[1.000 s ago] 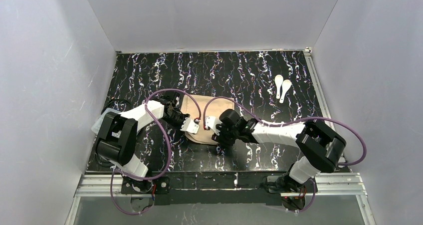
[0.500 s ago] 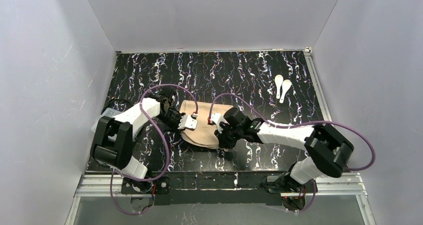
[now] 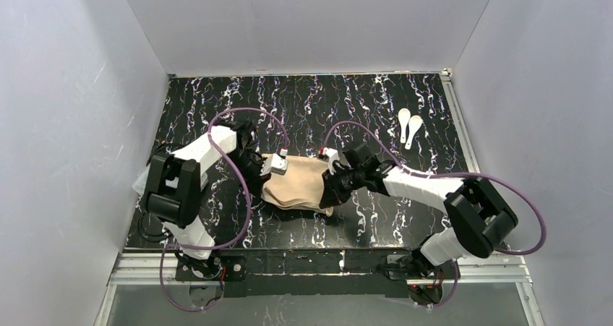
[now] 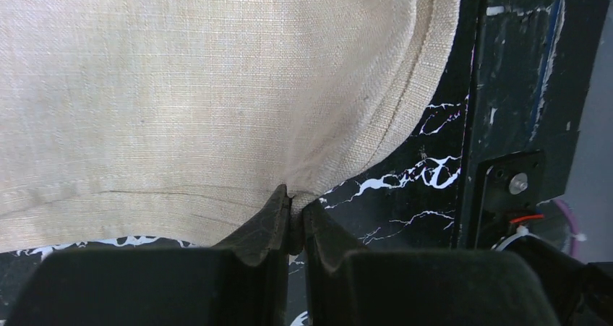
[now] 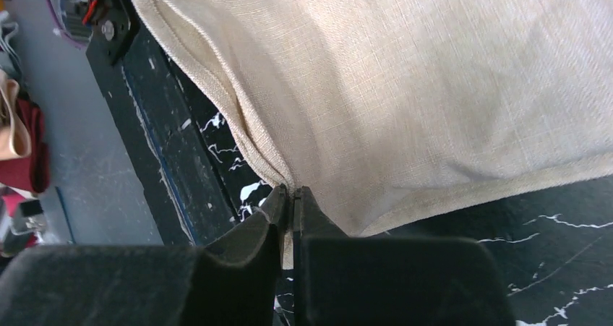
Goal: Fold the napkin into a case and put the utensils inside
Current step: Fold the lower triangle-folded napkin at the center of the board.
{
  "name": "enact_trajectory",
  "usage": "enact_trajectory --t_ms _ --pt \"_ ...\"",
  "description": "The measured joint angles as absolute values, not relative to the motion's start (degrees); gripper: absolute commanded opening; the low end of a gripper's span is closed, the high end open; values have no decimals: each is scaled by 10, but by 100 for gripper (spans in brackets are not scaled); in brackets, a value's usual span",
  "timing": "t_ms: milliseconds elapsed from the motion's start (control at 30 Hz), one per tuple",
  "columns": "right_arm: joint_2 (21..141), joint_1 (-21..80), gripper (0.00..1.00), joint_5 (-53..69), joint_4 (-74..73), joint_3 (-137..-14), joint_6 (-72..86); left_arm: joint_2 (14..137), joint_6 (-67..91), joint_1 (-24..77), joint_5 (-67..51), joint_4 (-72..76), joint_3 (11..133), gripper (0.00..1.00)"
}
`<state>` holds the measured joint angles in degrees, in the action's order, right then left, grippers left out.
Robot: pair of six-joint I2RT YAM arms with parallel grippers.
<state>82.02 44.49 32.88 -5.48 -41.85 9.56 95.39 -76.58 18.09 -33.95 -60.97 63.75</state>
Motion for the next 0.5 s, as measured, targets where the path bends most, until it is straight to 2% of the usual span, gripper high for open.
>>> enact_trajectory --t_ms 500 --pt "936 355 6 469 -40 -481 139 1098 -689 157 -350 -665 787 0"
